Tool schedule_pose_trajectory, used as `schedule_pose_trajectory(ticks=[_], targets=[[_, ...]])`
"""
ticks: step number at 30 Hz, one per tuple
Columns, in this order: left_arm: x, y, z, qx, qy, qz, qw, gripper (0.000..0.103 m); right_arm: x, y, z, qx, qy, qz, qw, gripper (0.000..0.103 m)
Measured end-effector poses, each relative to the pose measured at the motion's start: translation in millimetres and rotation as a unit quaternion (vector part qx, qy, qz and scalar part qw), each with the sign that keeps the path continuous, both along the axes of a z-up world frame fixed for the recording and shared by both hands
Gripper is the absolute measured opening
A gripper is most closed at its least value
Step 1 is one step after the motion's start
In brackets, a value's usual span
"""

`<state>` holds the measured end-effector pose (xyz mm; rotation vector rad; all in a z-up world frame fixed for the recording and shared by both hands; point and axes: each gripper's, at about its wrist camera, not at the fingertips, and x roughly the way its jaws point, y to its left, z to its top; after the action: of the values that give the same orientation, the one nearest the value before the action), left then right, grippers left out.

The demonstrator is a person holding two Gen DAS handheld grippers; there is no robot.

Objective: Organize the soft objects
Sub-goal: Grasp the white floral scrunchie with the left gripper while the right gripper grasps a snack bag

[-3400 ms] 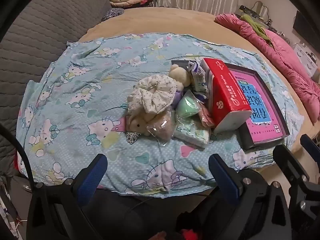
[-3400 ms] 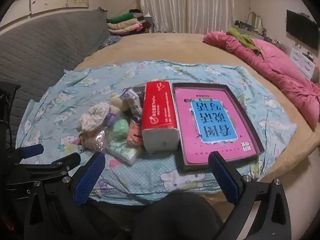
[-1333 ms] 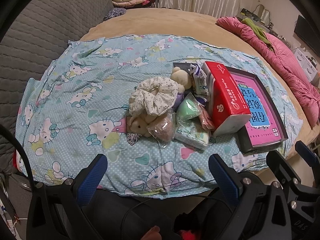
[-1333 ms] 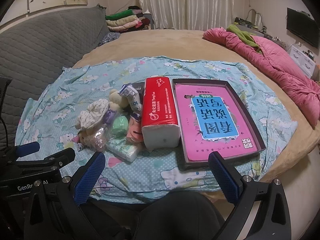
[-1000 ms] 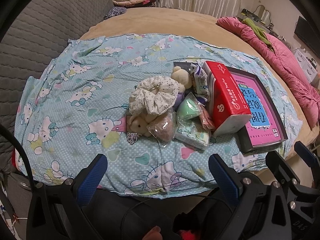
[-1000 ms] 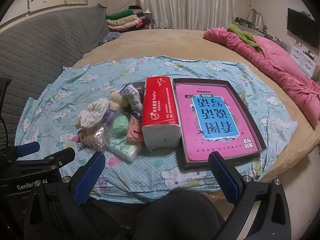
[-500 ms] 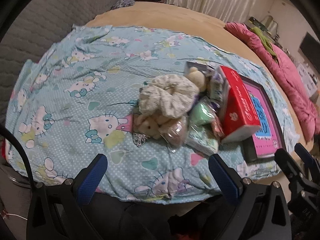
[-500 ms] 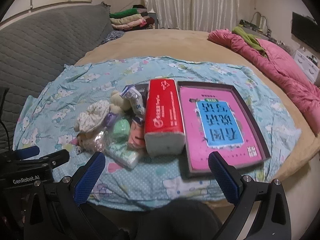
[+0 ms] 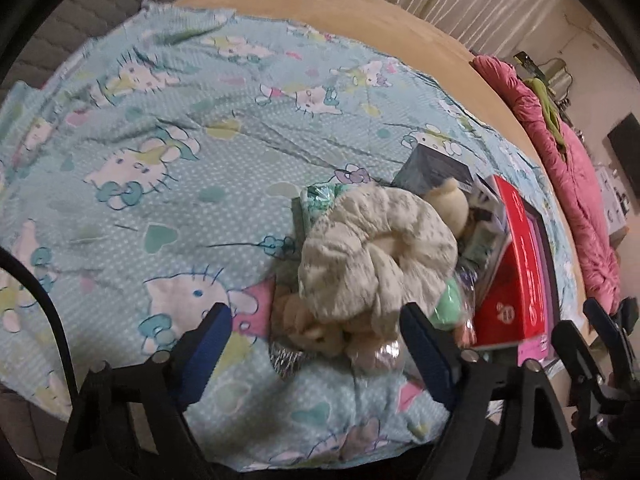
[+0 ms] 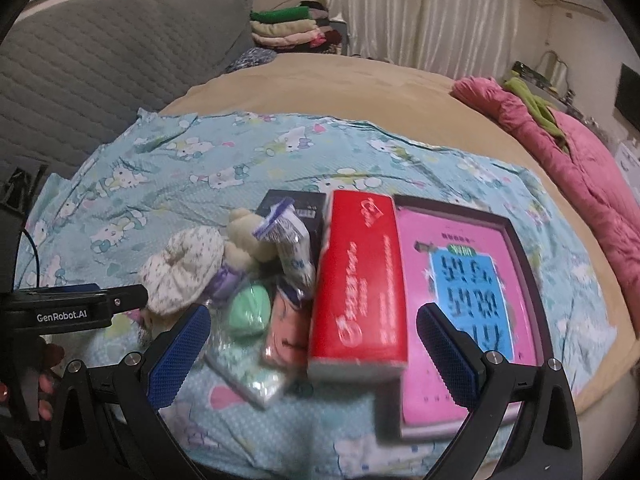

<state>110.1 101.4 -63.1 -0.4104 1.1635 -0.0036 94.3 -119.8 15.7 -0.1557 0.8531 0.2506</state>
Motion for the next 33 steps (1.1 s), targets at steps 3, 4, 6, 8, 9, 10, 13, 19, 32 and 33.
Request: schedule_pose_trajectory(ticks=[3,4,6,8,9,10,13,19,32,33], targets=[[14.3,4.1,-4.9,-0.021,-0.003,-0.003,0.9998,0.078,17.6,10.4,-6.0,-0.026,-0.004,0.007,1.0,0.103],[18.5,3.6,-6.1,-0.024,-0.004,-0.007,0.9997,0.075,24.8,13.7,-8.5,-0.034,-0.003,0.01,0.999,0.103],[25.6,3.5,-9.4,-0.03,-0.003,-0.013,0.9995,0.071,38.6,19.5,-14.1,-0.044,0.0,0.016,0.999,0.102],[30.9,4.3,-13.8,-0.038,-0.001,-0.016,0.9991,0.066,50.3,24.0,-19.4,-0.057,0.002,0.022,0.998,0.099],[31.9,4.3,-15.0,-0.041,-0.001,-0.017,0.999,0.066,55.5,26.9,-22.1,-0.066,0.002,0.027,0.997,0.098],[32.8,4.4,-16.7,-0.047,0.0,-0.018,0.9988,0.064,59.9,30.1,-24.5,-0.077,-0.001,0.031,0.997,0.097],[37.3,5.1,-23.2,-0.063,0.004,-0.02,0.9978,0.059,71.3,38.5,-31.3,-0.098,-0.001,0.047,0.994,0.092],[43.6,4.0,-32.5,-0.085,0.006,-0.027,0.996,0.048,89.3,55.3,-49.1,-0.138,0.013,0.076,0.987,0.062],[42.8,9.8,-29.3,-0.099,-0.017,-0.025,0.9946,0.013,85.1,41.2,-35.7,-0.069,-0.014,0.051,0.996,0.032],[41.3,11.0,-26.4,-0.1,-0.022,-0.024,0.9944,0.013,82.8,37.8,-30.7,-0.057,-0.018,0.049,0.997,0.032]])
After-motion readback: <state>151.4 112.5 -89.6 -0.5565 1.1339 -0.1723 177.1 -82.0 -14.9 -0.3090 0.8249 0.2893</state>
